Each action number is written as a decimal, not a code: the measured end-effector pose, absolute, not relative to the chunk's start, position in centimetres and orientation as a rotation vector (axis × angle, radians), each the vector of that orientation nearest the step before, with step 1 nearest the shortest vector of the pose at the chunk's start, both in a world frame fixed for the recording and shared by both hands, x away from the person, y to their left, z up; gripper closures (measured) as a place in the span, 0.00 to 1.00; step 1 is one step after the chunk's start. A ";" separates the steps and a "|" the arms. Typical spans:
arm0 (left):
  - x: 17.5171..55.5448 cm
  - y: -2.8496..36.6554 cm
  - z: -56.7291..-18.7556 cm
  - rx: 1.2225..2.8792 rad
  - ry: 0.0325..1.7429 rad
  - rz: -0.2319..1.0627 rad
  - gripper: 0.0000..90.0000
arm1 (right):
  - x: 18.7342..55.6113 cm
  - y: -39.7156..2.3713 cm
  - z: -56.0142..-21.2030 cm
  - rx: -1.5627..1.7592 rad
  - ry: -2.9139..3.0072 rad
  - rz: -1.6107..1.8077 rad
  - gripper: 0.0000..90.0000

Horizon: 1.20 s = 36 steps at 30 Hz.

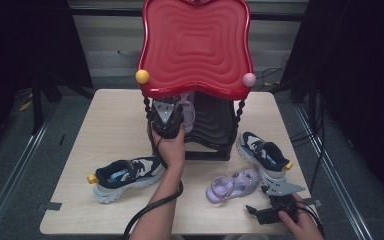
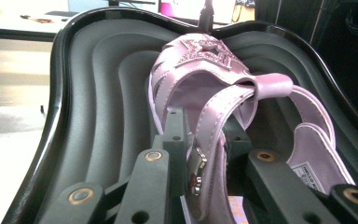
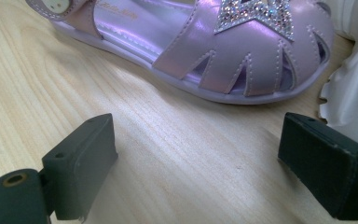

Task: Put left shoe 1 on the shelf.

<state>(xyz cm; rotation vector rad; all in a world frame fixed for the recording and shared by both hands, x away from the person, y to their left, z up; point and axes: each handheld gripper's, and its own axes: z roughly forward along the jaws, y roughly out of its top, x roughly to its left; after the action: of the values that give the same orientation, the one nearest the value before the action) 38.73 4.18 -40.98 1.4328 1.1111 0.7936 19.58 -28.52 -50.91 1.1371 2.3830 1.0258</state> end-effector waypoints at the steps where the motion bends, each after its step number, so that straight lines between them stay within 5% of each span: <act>1: 38.7 4.2 -41.0 1.441 1.108 0.789 0.85 | 19.6 -28.5 -50.9 1.135 2.383 1.026 0.11; 36: 36.4 5.7 -38.9 1.534 1.052 0.793 0.64 | 19.6 -28.5 -50.9 1.132 2.383 1.028 0.11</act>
<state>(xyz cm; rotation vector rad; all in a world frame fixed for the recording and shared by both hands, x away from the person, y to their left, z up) 36.41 5.71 -38.86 1.5340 1.0516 0.7926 19.61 -28.53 -50.92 1.1323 2.3829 1.0277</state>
